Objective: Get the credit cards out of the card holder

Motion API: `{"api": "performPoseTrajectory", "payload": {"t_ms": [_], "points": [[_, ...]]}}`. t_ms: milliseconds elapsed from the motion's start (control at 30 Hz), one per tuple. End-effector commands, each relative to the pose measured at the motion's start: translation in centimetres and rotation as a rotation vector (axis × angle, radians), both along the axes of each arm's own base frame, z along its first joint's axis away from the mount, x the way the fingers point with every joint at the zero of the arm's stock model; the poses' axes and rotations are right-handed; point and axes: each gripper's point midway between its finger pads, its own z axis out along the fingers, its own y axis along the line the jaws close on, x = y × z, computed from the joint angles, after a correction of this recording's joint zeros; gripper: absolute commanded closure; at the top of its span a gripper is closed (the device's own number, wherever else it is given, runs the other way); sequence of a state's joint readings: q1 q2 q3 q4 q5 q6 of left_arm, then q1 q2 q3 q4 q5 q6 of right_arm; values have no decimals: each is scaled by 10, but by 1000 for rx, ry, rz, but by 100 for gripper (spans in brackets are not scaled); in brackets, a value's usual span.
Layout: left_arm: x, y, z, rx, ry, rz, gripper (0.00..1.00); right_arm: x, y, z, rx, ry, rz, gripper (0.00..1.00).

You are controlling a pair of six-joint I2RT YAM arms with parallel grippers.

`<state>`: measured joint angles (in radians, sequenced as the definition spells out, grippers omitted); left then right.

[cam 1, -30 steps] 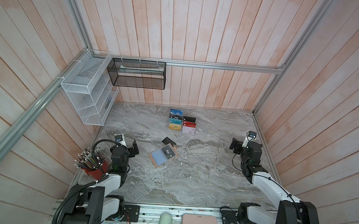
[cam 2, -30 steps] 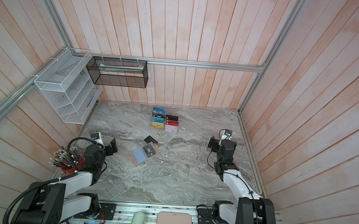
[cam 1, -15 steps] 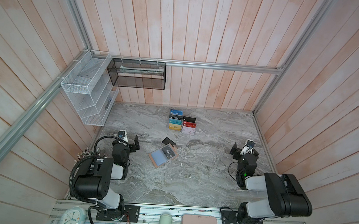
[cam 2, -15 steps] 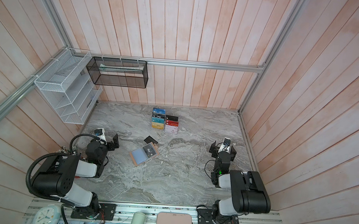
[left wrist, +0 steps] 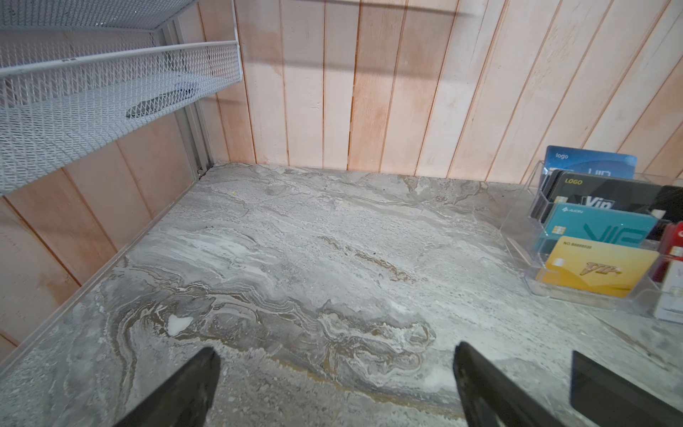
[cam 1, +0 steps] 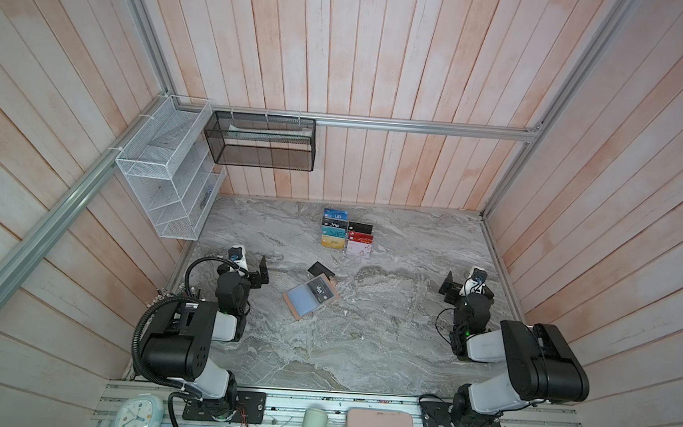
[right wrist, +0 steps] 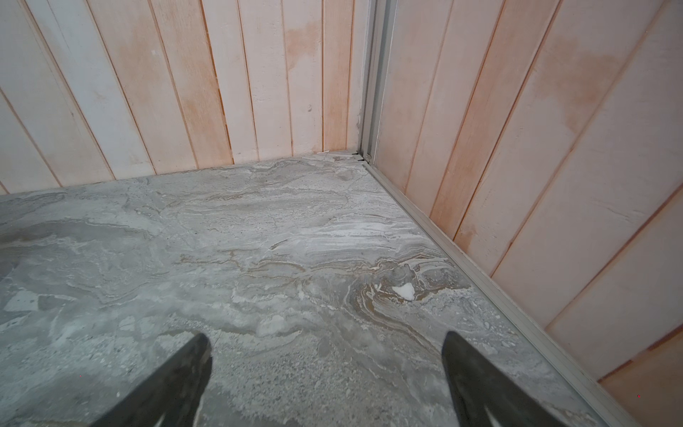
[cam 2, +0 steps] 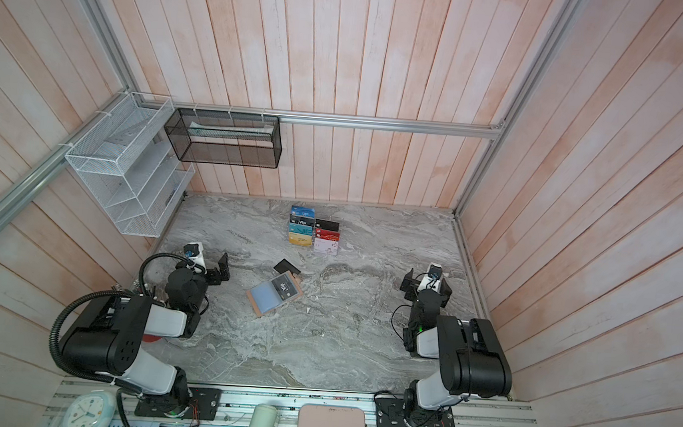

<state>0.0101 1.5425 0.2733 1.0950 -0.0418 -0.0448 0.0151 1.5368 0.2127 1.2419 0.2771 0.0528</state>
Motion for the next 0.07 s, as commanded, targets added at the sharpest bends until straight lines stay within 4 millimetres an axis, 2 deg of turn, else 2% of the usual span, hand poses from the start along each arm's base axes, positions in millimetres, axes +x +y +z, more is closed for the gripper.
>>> {"api": "performPoseTrajectory", "payload": {"t_ms": [0,33], "points": [[5,2,9,17,-26,8,0,4,0,11,12,-35,6,2],[4,2,9,17,-30,8,0,4,0,11,13,-35,6,2]]}}
